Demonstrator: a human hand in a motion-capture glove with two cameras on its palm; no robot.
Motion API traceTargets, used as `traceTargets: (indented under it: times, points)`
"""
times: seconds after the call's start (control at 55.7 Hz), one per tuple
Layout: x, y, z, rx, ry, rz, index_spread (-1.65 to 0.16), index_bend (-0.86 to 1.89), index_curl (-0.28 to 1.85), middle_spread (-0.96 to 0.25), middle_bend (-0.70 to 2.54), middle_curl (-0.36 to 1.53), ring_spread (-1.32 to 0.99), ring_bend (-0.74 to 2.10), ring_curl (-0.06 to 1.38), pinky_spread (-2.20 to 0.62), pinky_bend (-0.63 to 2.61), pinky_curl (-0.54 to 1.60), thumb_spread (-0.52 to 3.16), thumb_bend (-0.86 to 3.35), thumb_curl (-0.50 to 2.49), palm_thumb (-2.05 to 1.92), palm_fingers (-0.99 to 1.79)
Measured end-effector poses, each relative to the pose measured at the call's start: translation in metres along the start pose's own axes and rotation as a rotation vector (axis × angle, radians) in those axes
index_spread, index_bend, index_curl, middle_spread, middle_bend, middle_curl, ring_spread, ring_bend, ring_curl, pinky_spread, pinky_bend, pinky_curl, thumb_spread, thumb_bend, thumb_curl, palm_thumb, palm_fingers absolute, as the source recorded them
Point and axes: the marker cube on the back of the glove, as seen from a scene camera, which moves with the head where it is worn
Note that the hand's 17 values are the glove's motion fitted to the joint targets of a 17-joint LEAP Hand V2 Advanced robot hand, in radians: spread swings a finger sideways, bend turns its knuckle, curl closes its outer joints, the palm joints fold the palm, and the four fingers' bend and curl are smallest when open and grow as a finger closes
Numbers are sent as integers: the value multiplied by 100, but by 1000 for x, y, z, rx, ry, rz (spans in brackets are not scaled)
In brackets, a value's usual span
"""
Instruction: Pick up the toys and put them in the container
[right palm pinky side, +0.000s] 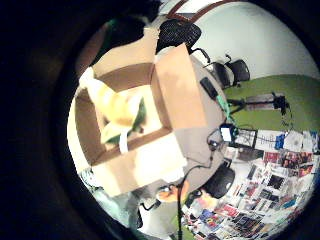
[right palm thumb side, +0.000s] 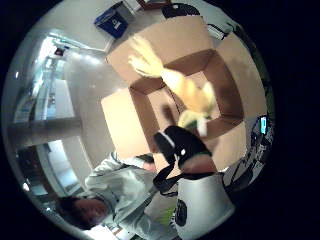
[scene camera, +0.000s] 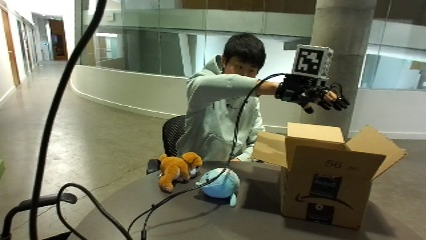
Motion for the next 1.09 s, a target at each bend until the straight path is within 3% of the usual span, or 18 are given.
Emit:
traceTargets:
  times: [0.108, 0.251, 0.287, 0.341, 0.449, 0.592, 0.772, 1.005, 1.095]
  points:
    - [-16, 29, -3, -22, -129, -45, -22, 33, 35, -16, 25, 75, -17, 59, 38, -8, 88, 42, 100, 4, 63, 6, -37]
    - [18, 85, 0, 10, -158, -370, -21, 20, 34, -9, 13, 64, -13, 40, 31, -3, 73, 36, 109, -2, 54, 4, -25]
    - [18, 101, -1, 4, -176, -318, -21, 17, 34, -8, 13, 61, -12, 38, 31, -3, 71, 35, 110, -2, 52, 4, -23]
    - [8, 124, -3, -17, -212, -117, -22, 16, 34, -6, 13, 58, -12, 34, 30, -2, 68, 34, 111, -2, 50, 4, -20]
    - [32, 166, 9, -37, -195, -36, -22, 14, 33, -5, 14, 53, -10, 28, 29, -1, 63, 33, 113, -2, 46, 4, -17]
    - [49, 256, 44, -133, -210, -19, -22, 15, 32, -4, 15, 48, -9, 23, 28, -1, 59, 32, 114, -2, 41, 3, -14]
    - [79, 344, 129, -243, -195, -3, -23, 15, 32, -3, 17, 44, -9, 19, 28, -1, 54, 32, 114, -2, 38, 4, -10]
    - [69, 407, 246, -331, -235, 23, -25, 13, 31, -3, 16, 41, -9, 18, 28, 0, 55, 33, 109, -3, 34, -1, -12]
    - [79, 400, 284, -354, -208, 24, -25, 13, 30, -4, 15, 39, -9, 17, 27, 1, 56, 34, 105, -4, 33, -3, -15]
